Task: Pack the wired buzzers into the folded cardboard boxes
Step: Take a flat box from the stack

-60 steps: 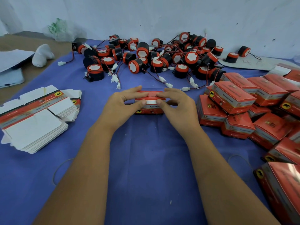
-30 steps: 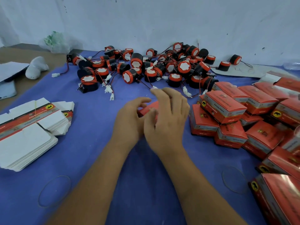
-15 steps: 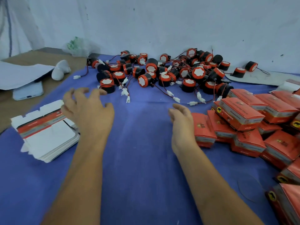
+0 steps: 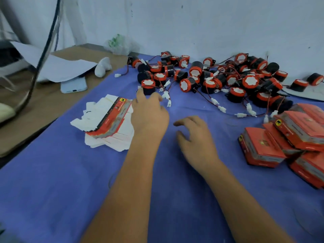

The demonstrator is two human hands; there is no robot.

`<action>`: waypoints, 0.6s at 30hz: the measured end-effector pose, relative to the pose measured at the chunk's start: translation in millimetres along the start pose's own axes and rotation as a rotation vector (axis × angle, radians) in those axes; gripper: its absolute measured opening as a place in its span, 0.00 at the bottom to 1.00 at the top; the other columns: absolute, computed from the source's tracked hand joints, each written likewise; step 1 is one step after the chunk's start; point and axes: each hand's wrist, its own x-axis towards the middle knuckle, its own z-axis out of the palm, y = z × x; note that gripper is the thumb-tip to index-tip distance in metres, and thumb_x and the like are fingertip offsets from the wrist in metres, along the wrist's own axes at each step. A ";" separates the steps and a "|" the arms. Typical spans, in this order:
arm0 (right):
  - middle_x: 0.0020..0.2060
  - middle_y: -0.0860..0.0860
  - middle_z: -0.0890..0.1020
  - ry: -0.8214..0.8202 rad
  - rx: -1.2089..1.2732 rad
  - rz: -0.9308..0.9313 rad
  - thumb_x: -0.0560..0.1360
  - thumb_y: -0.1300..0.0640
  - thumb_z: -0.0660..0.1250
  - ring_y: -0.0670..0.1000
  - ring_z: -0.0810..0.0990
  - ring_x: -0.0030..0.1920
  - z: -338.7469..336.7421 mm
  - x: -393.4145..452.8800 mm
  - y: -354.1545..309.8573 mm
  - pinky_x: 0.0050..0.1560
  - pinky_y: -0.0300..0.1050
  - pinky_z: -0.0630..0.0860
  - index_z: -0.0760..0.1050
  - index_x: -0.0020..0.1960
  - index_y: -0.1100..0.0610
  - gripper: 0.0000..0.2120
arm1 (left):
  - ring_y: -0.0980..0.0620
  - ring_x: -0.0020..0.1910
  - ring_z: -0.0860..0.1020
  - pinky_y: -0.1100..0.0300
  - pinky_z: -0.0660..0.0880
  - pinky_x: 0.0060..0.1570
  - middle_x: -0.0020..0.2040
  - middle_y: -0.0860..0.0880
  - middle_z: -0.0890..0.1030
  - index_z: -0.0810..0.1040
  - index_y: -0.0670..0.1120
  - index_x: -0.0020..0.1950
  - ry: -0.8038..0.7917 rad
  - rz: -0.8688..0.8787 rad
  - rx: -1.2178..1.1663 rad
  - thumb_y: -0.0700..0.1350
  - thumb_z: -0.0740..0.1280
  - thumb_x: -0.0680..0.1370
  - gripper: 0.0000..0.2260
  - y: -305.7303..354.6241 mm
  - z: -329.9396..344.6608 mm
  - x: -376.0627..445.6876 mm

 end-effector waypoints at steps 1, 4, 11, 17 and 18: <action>0.59 0.51 0.76 -0.071 -0.046 -0.074 0.76 0.62 0.64 0.51 0.71 0.60 4.0 1.5 -6.4 0.59 0.40 0.66 0.78 0.60 0.57 0.13 | 0.42 0.69 0.68 0.51 0.70 0.53 0.76 0.45 0.62 0.77 0.49 0.62 0.067 0.003 -0.085 0.39 0.60 0.79 0.15 -3.0 -1.5 2.6; 0.69 0.51 0.71 -0.280 -0.115 -0.272 0.75 0.58 0.66 0.52 0.67 0.68 18.5 6.4 -27.7 0.68 0.47 0.62 0.71 0.70 0.55 0.24 | 0.45 0.51 0.77 0.57 0.69 0.45 0.56 0.48 0.77 0.81 0.51 0.52 0.210 -0.042 -0.419 0.38 0.59 0.77 0.14 -10.9 -13.2 8.7; 0.61 0.54 0.79 -0.335 -0.178 -0.501 0.76 0.57 0.66 0.56 0.72 0.64 47.4 15.2 -58.8 0.62 0.47 0.62 0.77 0.60 0.61 0.15 | 0.54 0.44 0.76 0.61 0.72 0.47 0.49 0.49 0.81 0.78 0.51 0.44 0.580 -0.128 -0.849 0.42 0.56 0.71 0.13 -19.8 -40.0 9.7; 0.60 0.48 0.80 -0.323 -0.016 -0.227 0.78 0.57 0.67 0.51 0.75 0.63 40.5 28.2 -36.5 0.62 0.43 0.69 0.79 0.61 0.54 0.13 | 0.48 0.47 0.77 0.62 0.73 0.49 0.50 0.38 0.81 0.76 0.51 0.40 0.675 -0.130 -0.957 0.37 0.56 0.72 0.12 -15.5 -42.9 7.3; 0.63 0.47 0.79 -0.289 0.036 -0.144 0.78 0.59 0.67 0.49 0.74 0.66 36.4 29.5 -28.5 0.66 0.43 0.68 0.80 0.62 0.52 0.14 | 0.47 0.47 0.78 0.61 0.73 0.49 0.50 0.38 0.81 0.77 0.49 0.40 0.688 -0.129 -0.986 0.35 0.56 0.72 0.13 -15.7 -43.1 7.3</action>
